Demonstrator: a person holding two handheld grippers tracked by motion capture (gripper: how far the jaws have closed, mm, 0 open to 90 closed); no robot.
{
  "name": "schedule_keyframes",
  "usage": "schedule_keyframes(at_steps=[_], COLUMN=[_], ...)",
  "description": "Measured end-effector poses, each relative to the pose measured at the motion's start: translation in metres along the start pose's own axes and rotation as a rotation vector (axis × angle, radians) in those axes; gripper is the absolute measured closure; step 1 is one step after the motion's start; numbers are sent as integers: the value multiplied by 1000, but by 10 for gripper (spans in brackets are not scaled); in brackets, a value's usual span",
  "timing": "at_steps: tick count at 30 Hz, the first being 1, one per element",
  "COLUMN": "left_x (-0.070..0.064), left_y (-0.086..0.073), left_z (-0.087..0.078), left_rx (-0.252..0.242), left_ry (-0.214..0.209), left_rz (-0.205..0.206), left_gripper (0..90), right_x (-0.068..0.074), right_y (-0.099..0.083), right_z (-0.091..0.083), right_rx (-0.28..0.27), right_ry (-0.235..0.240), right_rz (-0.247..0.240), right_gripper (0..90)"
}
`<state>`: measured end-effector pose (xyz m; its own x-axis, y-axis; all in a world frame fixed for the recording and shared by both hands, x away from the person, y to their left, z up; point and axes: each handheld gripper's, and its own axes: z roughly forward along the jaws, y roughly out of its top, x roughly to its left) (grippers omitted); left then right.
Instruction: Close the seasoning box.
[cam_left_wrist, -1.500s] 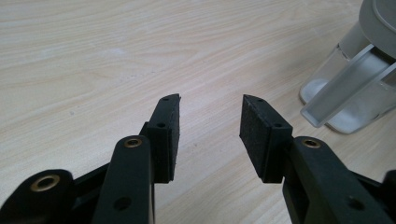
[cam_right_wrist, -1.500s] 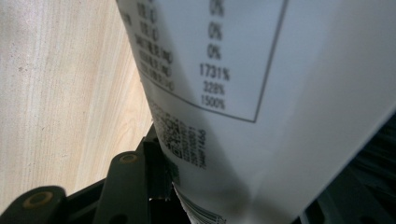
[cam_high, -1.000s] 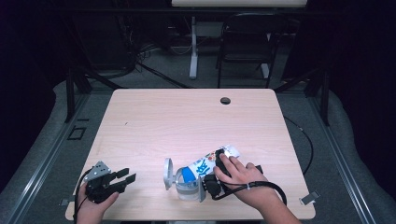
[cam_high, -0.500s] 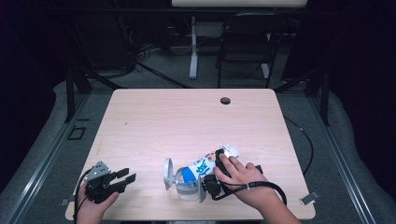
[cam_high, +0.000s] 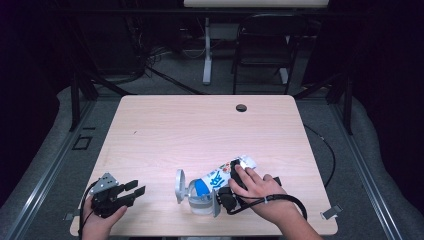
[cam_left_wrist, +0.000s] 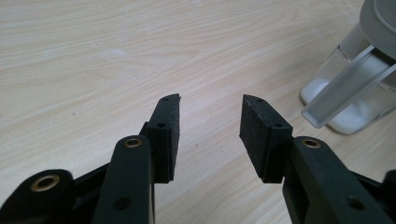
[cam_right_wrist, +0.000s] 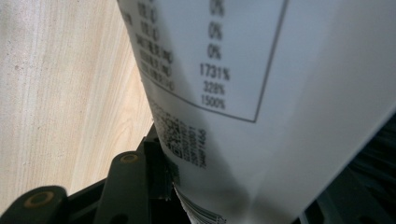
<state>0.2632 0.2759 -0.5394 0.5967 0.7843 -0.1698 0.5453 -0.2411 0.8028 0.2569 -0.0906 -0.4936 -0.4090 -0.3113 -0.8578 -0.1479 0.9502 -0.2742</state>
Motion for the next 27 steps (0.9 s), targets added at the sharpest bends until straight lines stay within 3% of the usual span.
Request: schedule_keyframes(at_steps=[27], left_x=[1], left_y=[-1], left_z=[1], left_rx=[-9], left_ry=[0], left_rz=[-8], left_gripper=[583], right_x=[-1], right_y=[0], right_z=[-1], right_rx=[2], right_ry=[-4], right_rz=[-15], right_gripper=[522])
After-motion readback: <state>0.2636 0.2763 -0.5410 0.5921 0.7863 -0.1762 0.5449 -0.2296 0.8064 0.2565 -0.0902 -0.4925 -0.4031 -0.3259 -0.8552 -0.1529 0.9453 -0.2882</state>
